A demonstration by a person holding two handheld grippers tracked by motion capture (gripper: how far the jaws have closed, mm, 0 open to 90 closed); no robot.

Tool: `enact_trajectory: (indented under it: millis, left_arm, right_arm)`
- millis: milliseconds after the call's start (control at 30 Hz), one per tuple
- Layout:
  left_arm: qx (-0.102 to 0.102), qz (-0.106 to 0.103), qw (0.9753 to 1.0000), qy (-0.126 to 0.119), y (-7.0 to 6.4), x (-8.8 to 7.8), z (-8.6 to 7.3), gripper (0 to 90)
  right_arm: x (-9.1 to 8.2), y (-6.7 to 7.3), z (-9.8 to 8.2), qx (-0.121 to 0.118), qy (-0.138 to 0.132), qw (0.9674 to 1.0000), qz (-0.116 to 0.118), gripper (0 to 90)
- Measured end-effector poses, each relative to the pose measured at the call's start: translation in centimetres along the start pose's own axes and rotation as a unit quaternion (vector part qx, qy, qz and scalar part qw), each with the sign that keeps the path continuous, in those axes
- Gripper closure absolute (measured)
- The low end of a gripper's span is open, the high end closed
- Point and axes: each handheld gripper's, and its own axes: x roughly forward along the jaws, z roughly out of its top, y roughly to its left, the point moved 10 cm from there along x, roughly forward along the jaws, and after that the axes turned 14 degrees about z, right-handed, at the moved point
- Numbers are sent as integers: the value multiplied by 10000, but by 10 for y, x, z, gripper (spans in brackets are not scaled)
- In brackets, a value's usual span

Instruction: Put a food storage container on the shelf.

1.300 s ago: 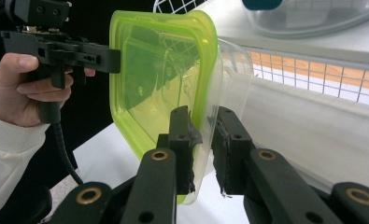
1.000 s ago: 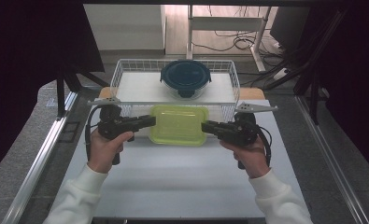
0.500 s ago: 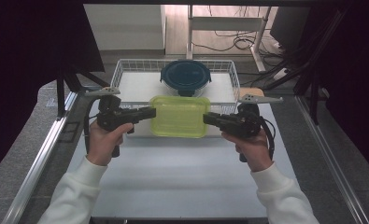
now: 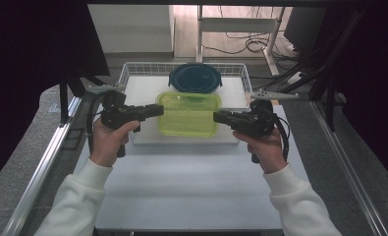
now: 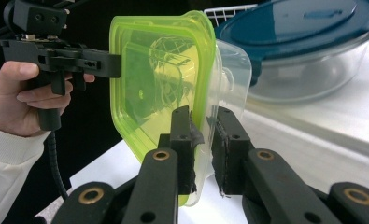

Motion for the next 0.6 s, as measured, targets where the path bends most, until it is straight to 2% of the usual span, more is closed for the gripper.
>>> enact_trajectory:
  millis: [167,333,600]
  left_arm:
    - [-40,-130,9999,-56,-1,0,13,797]
    - [-79,-151,9998,-107,-1,2,24,798]
    - [77,-51,9998,-156,2,8,51,799]
  right_arm:
    - [-4,2,16,-30,-95,9999,62,788]
    - [-6,0,33,-118,-93,9999,4,789]
    - [-6,-9,54,-152,-131,9997,-144,788]
